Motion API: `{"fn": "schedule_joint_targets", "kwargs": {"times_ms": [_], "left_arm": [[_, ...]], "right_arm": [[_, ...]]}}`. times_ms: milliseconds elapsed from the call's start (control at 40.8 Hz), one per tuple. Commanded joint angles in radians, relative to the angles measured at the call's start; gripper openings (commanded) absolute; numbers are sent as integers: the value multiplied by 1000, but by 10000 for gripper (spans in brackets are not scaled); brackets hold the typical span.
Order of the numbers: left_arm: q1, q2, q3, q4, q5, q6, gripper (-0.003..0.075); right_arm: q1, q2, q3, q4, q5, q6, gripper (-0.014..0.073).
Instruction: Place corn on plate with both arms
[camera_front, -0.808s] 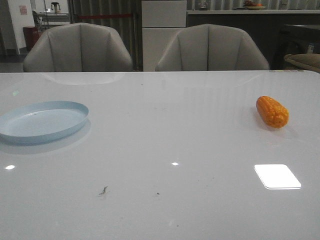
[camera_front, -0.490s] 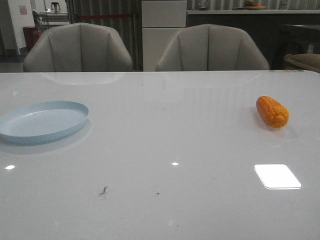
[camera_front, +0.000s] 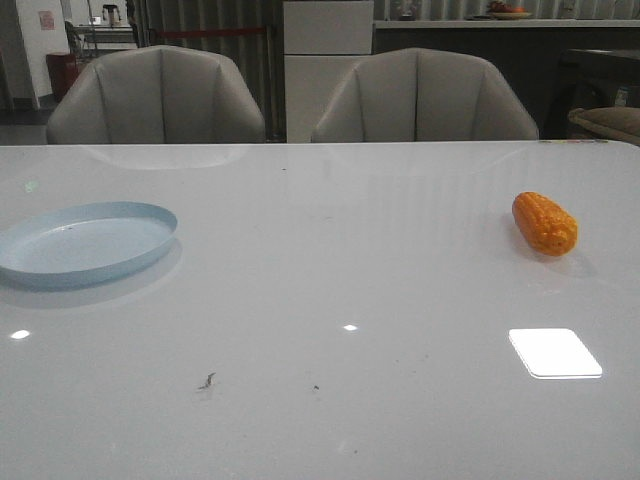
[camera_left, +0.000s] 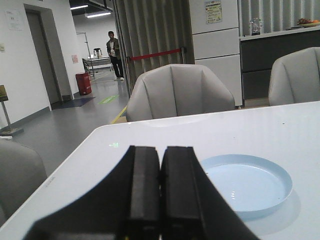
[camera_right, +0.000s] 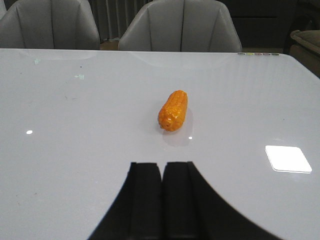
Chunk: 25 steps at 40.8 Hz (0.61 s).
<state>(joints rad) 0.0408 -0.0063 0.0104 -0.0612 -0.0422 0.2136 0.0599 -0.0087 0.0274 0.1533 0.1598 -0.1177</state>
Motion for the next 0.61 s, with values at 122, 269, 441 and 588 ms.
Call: {"fn": "schedule_joint_targets", "kwargs": {"times_ms": [122, 269, 441, 588], "left_arm": [[-1, -22, 39, -10, -110, -11, 94], [-1, -22, 37, -10, -118, -11, 94], [-1, -15, -29, 25, -152, -11, 94], [-1, 81, -188, 68, -66, -11, 94]], "right_arm": [[-7, -26, -21, -8, -151, -4, 33], [-7, -26, -21, 3, -197, -4, 33], [-7, -26, -102, 12, -160, -4, 33], [-7, 90, -274, 4, -110, -5, 27]]}}
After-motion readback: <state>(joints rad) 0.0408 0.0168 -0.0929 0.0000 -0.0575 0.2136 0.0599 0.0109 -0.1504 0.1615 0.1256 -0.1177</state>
